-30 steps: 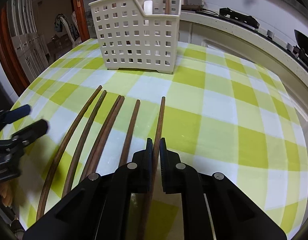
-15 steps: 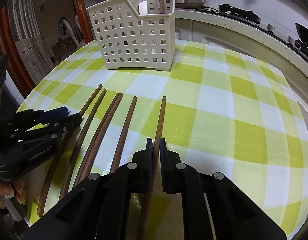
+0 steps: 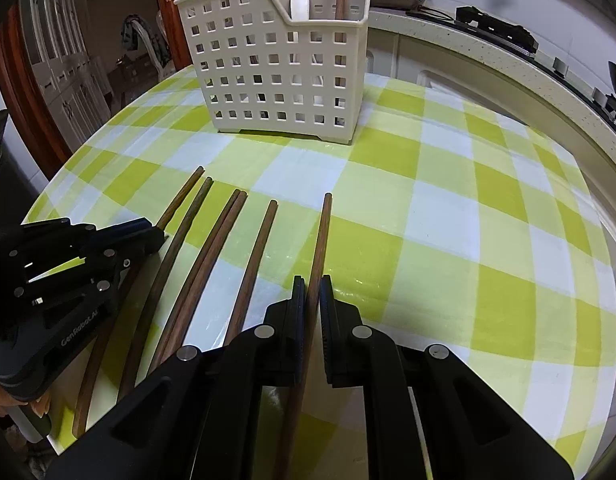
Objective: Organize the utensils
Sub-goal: 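Close the right gripper on one brown chopstick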
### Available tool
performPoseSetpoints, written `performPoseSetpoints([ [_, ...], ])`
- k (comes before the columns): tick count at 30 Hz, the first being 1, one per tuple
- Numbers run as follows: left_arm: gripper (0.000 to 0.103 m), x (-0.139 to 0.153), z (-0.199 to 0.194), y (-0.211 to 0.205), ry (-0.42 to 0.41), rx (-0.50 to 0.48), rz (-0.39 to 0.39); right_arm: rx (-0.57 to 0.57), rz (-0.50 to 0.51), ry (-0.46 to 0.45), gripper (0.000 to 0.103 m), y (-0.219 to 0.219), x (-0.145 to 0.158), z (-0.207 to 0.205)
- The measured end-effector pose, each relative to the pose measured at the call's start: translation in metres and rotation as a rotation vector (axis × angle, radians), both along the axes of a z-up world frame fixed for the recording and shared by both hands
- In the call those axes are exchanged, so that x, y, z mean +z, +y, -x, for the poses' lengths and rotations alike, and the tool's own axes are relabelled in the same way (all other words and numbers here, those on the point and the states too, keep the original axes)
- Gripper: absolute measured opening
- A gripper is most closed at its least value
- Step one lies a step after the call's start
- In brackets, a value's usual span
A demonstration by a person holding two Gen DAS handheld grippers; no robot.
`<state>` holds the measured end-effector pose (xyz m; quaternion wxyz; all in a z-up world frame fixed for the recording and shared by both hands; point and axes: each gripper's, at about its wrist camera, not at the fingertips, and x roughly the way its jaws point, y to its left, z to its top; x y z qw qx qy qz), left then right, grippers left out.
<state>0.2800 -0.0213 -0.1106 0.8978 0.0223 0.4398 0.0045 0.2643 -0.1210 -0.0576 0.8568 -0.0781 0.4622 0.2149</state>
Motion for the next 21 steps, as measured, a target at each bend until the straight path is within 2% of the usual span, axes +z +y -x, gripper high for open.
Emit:
performPoseSetpoints([
  [8,0.011,-0.001,0.001,-0.001,-0.008,-0.005,-0.002,0.012,0.043,-0.012,0.010,0.009,0.000,-0.004],
  [11,0.008,-0.001,0.001,0.001,-0.010,-0.002,0.009,0.017,0.058,-0.027,0.008,0.011,-0.001,-0.002],
  [15,0.006,0.000,0.002,0.004,-0.013,-0.002,0.040,0.011,0.033,-0.047,0.007,0.009,0.001,0.004],
  [21,0.006,0.012,0.013,0.003,-0.055,-0.013,0.025,-0.014,-0.056,-0.097,0.007,-0.003,0.018,0.011],
])
